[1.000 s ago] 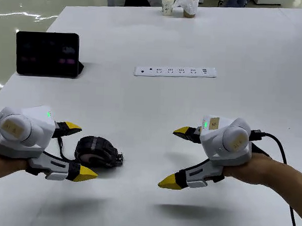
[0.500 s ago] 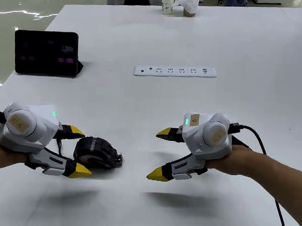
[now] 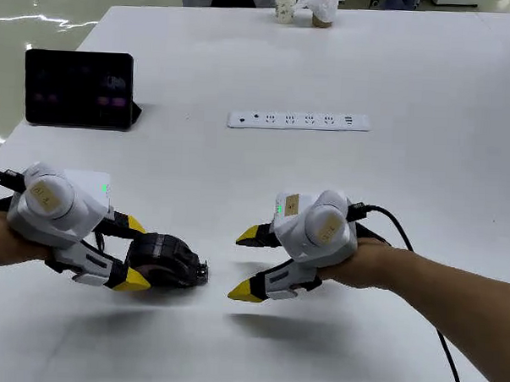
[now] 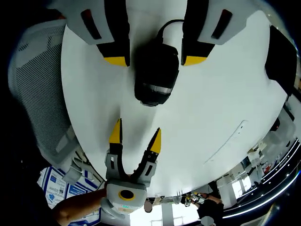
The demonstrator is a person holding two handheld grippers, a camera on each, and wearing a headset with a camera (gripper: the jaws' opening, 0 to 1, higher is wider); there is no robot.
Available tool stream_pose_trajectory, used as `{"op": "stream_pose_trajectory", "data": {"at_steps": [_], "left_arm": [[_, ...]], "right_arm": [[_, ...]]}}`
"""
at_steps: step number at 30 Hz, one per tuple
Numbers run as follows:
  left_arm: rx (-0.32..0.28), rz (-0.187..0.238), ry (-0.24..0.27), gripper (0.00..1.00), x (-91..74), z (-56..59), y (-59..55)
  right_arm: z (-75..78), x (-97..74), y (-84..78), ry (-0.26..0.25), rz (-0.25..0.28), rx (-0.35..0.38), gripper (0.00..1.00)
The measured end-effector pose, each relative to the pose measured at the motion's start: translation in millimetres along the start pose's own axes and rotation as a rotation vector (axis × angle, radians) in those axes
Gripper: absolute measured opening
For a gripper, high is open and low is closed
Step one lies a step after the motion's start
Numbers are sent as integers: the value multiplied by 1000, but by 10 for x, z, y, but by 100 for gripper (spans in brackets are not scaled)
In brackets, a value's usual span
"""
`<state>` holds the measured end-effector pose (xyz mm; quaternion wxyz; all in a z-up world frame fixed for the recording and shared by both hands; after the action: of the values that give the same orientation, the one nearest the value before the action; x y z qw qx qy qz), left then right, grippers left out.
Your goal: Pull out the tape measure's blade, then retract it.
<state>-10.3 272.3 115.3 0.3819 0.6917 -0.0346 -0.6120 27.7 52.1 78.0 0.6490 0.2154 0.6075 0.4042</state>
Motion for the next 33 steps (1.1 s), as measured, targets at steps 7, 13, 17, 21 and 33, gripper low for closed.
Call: {"op": "stream_pose_trajectory", "data": {"at_steps": [7,13,17,21,33], "left_arm": [[37,-32,-28,34,-1,-33,2],[61,-41,-39,29,23,-58,5],[75,-53,-47,29,34,-64,29],[91,-65,-55,28,45,-81,62],[135,-102,-52,27,72,-81,82]], "right_arm": [[26,136,32,13,-2,6,35],[41,247,53,19,-11,4,30],[62,317,64,22,-27,-9,26],[82,366,80,28,-32,-11,24],[107,501,102,41,-66,-28,15]]}}
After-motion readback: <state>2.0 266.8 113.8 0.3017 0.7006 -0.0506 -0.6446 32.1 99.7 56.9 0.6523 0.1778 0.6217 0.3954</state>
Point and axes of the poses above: the centre of the closed fingertips' face, and the gripper's own axes: x roughly forward along the fingers, z roughly to its right, y roughly out of its top, the point moved 10 cm from there along -x, roughly backward along the fingers, and after that the axes turned 9 degrees about -x, right-handed, at the moved point
